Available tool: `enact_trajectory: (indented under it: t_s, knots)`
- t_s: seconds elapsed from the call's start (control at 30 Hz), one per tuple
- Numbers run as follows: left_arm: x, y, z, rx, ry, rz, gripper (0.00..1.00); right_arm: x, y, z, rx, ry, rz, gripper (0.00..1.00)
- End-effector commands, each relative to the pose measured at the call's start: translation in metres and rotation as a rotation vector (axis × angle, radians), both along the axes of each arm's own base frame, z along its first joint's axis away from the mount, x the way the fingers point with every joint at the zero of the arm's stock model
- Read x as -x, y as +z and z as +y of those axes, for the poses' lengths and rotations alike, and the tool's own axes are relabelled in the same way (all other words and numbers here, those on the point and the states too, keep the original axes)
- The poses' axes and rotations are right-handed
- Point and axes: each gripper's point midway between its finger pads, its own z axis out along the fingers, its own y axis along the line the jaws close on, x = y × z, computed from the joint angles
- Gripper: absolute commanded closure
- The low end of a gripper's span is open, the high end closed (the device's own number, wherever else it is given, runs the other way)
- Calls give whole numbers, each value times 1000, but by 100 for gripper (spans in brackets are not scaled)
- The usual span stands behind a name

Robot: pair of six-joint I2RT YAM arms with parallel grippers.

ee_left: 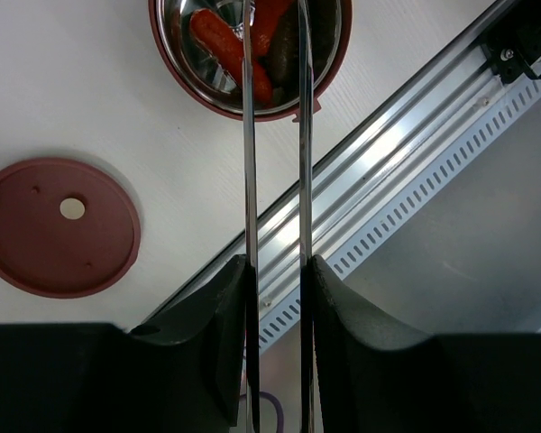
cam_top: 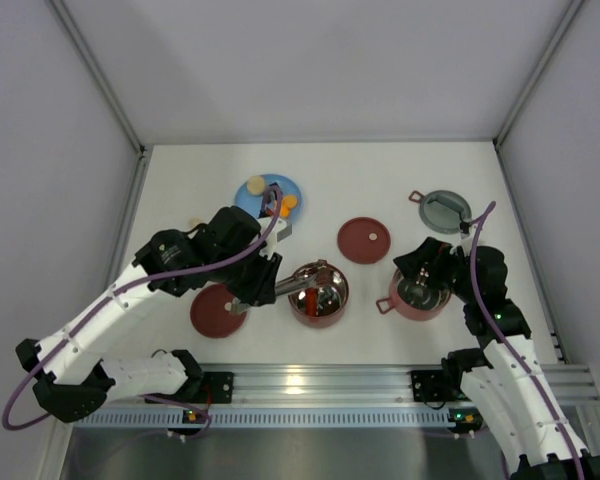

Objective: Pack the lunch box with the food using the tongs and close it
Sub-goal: Place the fake food in the packing box.

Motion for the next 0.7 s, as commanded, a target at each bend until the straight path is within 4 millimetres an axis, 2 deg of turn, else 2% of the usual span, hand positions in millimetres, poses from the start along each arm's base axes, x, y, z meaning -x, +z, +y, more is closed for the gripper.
enact_trajectory:
  t_s: [0.0,0.33,0.67]
  knots:
    - [4,8,-5,57,-6,-8,93,-10,27,-3,-2,-13,-82,1]
    - [3,1,-10,67,-18,-3,68,-9,28,-4,8,-15,-84,0]
    - [3,4,-11,86,-14,-21,57,-9,23,-4,5,-17,-76,1]
